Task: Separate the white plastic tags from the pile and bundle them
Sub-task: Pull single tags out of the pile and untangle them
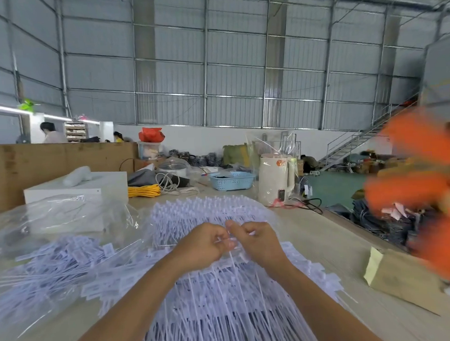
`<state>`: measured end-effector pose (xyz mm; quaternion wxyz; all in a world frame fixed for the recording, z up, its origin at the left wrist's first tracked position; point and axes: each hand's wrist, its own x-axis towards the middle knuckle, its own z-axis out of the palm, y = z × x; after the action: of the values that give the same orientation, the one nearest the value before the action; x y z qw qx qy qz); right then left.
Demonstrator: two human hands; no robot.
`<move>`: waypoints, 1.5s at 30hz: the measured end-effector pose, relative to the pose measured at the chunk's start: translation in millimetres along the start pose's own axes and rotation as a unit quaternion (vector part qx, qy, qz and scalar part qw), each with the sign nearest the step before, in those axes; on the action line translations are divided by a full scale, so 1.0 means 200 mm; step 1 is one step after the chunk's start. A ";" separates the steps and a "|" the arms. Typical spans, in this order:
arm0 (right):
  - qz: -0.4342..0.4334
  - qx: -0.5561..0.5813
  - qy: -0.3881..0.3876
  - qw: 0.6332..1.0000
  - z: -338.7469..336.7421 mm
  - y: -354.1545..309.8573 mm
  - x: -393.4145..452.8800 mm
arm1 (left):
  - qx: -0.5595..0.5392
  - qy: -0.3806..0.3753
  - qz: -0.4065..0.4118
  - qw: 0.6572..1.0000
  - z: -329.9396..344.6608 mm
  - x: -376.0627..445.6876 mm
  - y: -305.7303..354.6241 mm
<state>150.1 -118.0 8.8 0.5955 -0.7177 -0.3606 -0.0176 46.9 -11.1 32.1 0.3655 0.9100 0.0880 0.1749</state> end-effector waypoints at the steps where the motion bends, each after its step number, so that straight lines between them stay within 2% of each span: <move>1: -0.013 -0.028 0.002 1.000 0.01 0.00 0.00 | 0.027 0.006 0.000 1.000 0.00 0.00 0.01; 4: -0.051 -0.056 0.044 0.996 0.02 0.02 -0.01 | 0.046 -0.026 -0.029 0.998 -0.02 0.00 0.05; 7: -0.039 -0.015 0.027 0.999 0.04 0.02 -0.01 | -0.011 -0.057 -0.081 0.995 -0.04 -0.01 0.12; 9: -0.009 0.002 0.039 0.999 0.01 0.03 -0.01 | -0.080 -0.124 -0.096 0.984 -0.06 -0.05 0.15; 11: 0.047 0.002 0.135 0.990 -0.10 0.08 0.03 | -0.181 -0.243 -0.068 0.950 -0.12 -0.10 0.16; 12: 0.084 0.028 0.186 0.979 -0.17 0.11 0.04 | -0.196 -0.248 -0.060 0.947 -0.17 -0.11 0.15; 13: 0.117 0.067 0.210 0.968 -0.22 0.13 0.05 | -0.176 -0.206 -0.071 0.960 -0.21 -0.11 0.13; 15: 0.184 0.142 0.169 0.958 -0.25 0.10 0.07 | -0.094 -0.073 -0.101 0.988 -0.23 -0.08 0.07; 16: 0.214 0.165 0.129 0.954 -0.24 0.08 0.09 | -0.066 -0.050 -0.105 0.991 -0.21 -0.06 0.06; 19: 0.235 0.153 0.056 0.958 -0.24 -0.03 0.10 | -0.018 -0.094 -0.121 0.988 -0.06 -0.03 0.03; 23: 0.167 0.177 0.087 0.966 -0.37 -0.18 0.06 | -0.049 -0.128 -0.139 0.981 0.11 -0.01 -0.02; 25: 0.120 0.307 0.061 0.942 -0.41 -0.27 0.03 | -0.048 -0.132 -0.150 0.979 0.13 0.00 -0.03; 27: 0.066 0.444 -0.027 0.893 -0.45 -0.36 0.02 | -0.048 -0.137 -0.159 0.977 0.14 0.00 -0.01; 28: 0.050 0.477 -0.064 0.875 -0.47 -0.40 0.02 | -0.050 -0.143 -0.163 0.975 0.14 0.00 0.00; 29: 0.046 0.478 -0.085 0.873 -0.47 -0.43 0.02 | -0.059 -0.150 -0.165 0.973 0.13 -0.01 0.01; 30: 0.058 0.443 -0.088 0.890 -0.47 -0.45 0.03 | -0.082 -0.154 -0.166 0.971 0.12 -0.02 0.03; 32: 0.105 0.244 -0.061 0.962 -0.42 -0.45 0.02 | -0.152 -0.145 -0.155 0.965 0.06 -0.03 0.08; 33: 0.124 0.132 -0.043 0.982 -0.39 -0.43 0.01 | -0.174 -0.133 -0.142 0.965 0.02 -0.03 0.11; 35: 0.135 0.025 -0.036 0.990 -0.31 -0.37 0.00 | -0.184 -0.104 -0.100 0.972 -0.05 -0.04 0.19; 37: 0.137 0.007 -0.066 0.988 -0.24 -0.30 -0.01 | -0.151 -0.072 -0.058 0.984 -0.11 -0.04 0.26; 40: 0.162 0.017 -0.093 0.982 -0.17 -0.26 0.00 | -0.038 -0.028 -0.013 0.999 -0.16 -0.02 0.30; 45: 0.146 0.039 -0.140 0.979 -0.10 -0.19 -0.01 | 0.009 -0.034 -0.033 0.999 -0.14 -0.02 0.24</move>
<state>136.9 -135.8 45.6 0.5627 -0.7341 -0.3325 0.1840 33.2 -28.4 82.9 0.3659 0.9152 0.1071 0.1307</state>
